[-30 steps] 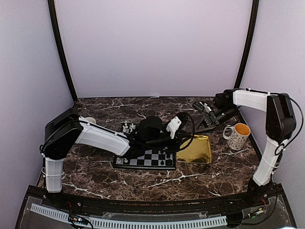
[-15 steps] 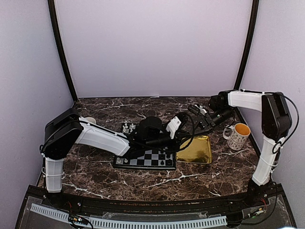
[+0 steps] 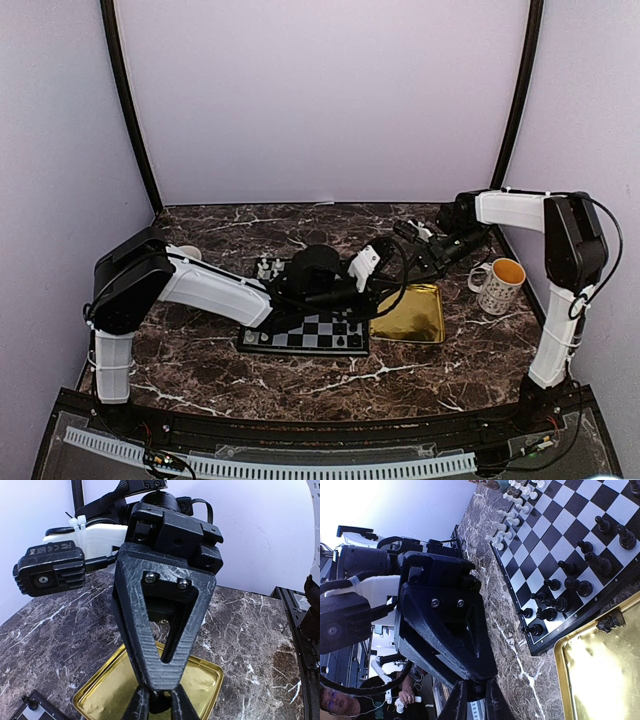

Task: Set up the chess pieces on the board
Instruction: Pass from the left arm to the right, then place the pawn at b7.

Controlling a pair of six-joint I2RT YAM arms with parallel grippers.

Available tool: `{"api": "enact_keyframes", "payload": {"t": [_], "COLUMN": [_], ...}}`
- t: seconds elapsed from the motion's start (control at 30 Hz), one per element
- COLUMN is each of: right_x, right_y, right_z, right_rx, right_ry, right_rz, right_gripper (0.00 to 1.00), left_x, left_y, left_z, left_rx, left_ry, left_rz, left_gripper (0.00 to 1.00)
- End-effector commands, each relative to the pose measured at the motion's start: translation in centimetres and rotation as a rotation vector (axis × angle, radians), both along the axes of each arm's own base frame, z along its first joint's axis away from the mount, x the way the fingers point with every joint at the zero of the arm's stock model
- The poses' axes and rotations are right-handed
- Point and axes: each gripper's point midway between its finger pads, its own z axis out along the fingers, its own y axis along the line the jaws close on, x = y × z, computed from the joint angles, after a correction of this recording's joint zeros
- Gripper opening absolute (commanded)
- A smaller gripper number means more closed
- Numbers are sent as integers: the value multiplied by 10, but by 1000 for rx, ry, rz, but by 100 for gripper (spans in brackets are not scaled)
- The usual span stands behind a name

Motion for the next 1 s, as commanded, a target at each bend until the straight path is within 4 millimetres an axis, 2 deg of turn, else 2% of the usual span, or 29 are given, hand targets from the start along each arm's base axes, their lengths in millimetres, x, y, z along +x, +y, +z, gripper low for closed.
{"api": "enact_keyframes", "payload": {"t": [0.0, 0.07, 0.17, 0.2, 0.23, 0.27, 0.37, 0.5, 0.6, 0.7, 0.73, 0.83, 0.97], "right_x": [4, 4, 4, 4, 4, 5, 7, 16, 29, 52, 61, 88, 115], "right_y": [6, 6, 5, 4, 3, 3, 2, 1, 3, 6, 7, 12, 28], "right_z": [7, 9, 10, 11, 12, 13, 17, 18, 21, 22, 23, 25, 30], "right_rx": [39, 39, 27, 21, 13, 7, -10, -40, -70, -125, -146, -206, -251], "right_ry": [-32, -44, -80, -96, -112, -127, -171, -221, -264, -350, -385, -481, -579], "right_rz": [13, 17, 28, 32, 34, 35, 34, 20, 0, -48, -68, -128, -165], "right_gripper": [10, 9, 8, 8, 8, 8, 8, 8, 8, 8, 8, 8, 8], "left_x": [-11, -11, -9, -9, -10, -10, -13, -18, -9, 6, 8, 9, 9], "left_y": [-1, -1, 1, 3, 6, 10, 25, 59, 90, 124, 135, 162, 186], "left_z": [32, 32, 34, 35, 40, 43, 51, 61, 66, 69, 76, 77, 80], "left_rx": [-71, -71, -65, -62, -64, -62, -37, 0, 62, 113, 106, 101, 75], "left_ry": [-42, -43, -49, -57, -69, -78, -87, -72, -40, 32, 50, 72, 94], "left_rz": [-47, -44, -30, -25, -20, -11, 14, 78, 181, 281, 303, 358, 429], "left_gripper": [14, 16, 31, 40, 56, 66, 84, 91, 93, 93, 93, 93, 94]}}
